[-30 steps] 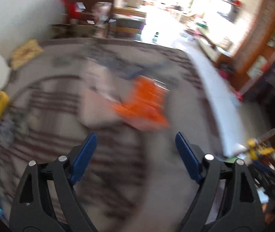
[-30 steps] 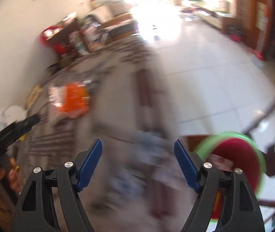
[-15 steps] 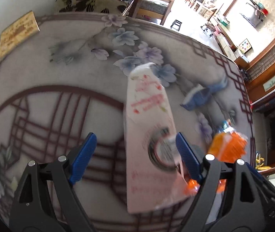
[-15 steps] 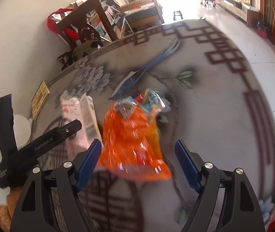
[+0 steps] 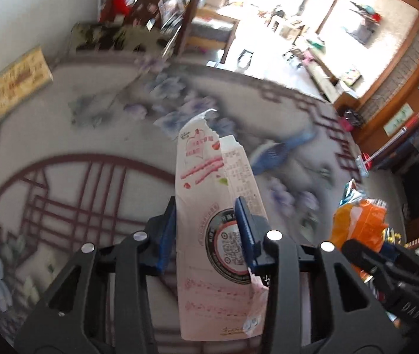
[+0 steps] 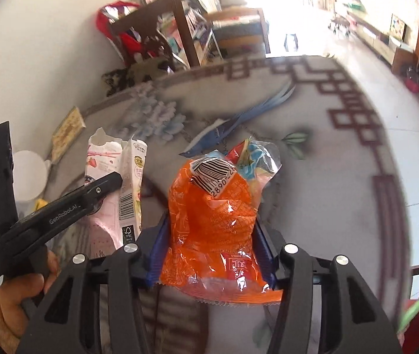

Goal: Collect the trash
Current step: 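Carry both bags to the red bin and open both grippers over it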

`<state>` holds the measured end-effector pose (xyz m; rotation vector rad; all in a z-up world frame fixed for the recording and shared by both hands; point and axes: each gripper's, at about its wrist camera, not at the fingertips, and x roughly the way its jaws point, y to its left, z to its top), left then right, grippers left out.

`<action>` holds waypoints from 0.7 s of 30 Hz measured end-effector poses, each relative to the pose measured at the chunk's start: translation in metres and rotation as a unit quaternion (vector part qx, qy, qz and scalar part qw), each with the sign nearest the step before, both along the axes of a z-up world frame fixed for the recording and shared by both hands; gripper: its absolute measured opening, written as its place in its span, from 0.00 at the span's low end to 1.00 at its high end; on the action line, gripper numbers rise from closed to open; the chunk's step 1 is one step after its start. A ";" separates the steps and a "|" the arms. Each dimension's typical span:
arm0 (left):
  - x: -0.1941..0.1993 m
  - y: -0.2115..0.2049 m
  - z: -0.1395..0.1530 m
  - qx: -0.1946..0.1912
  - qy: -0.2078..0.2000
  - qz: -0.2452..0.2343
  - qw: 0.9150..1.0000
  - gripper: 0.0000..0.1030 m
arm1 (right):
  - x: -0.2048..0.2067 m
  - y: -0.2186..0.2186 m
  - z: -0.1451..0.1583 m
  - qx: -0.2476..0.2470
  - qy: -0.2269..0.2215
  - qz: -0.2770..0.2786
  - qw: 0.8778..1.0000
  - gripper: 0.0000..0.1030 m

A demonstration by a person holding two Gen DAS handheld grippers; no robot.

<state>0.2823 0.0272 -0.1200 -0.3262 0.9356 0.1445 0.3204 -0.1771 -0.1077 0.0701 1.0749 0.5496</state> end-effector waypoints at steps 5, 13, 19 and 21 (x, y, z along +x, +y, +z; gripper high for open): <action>-0.045 -0.043 0.043 0.008 -0.031 -0.040 0.999 0.37 | -0.053 -0.057 0.031 0.001 -0.020 -0.026 0.999 0.49; -0.109 -0.127 0.086 0.008 -0.054 -0.098 0.994 0.37 | -0.131 -0.157 0.055 -0.011 -0.025 -0.092 0.995 0.50; -0.133 -0.194 0.091 -0.005 -0.048 -0.151 0.987 0.37 | -0.174 -0.230 0.061 -0.011 -0.025 -0.150 0.988 0.50; -0.138 -0.219 0.091 -0.015 -0.045 -0.171 0.984 0.37 | -0.183 -0.251 0.060 -0.014 -0.024 -0.168 0.985 0.51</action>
